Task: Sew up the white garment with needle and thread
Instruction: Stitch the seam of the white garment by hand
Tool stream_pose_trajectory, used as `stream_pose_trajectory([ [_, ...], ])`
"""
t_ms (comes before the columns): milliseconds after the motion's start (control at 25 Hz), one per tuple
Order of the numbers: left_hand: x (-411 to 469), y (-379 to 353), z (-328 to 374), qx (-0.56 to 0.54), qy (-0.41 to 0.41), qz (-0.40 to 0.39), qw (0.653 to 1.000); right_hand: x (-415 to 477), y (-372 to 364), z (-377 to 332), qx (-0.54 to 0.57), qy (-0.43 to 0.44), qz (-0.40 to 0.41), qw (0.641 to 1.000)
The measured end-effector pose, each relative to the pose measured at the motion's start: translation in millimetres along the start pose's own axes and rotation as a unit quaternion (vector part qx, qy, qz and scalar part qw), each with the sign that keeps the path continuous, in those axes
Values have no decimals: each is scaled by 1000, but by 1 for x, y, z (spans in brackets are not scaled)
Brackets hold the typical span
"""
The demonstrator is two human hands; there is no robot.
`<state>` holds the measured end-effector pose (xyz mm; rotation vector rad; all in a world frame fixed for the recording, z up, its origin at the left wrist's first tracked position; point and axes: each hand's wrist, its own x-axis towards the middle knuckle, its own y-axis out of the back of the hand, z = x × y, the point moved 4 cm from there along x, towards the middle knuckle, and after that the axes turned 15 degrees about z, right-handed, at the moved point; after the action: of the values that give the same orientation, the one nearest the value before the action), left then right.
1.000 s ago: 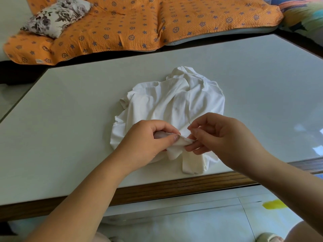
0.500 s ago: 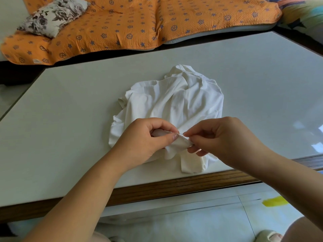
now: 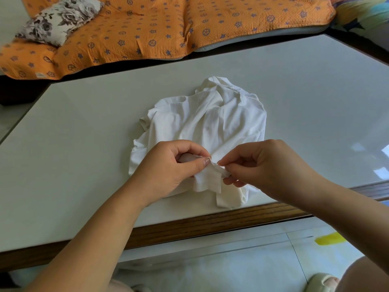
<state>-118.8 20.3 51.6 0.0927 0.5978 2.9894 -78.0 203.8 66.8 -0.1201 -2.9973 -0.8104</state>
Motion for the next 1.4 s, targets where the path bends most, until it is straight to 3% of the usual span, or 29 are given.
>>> stream_pose_trajectory([
  [480,0,-2,0,-15,29,-25,999,-1,-4,-4,-45,44,-15,998],
  [1400,0,-4,2,-55,60,-54,995,1,-4,2,-1,3,-34,999],
])
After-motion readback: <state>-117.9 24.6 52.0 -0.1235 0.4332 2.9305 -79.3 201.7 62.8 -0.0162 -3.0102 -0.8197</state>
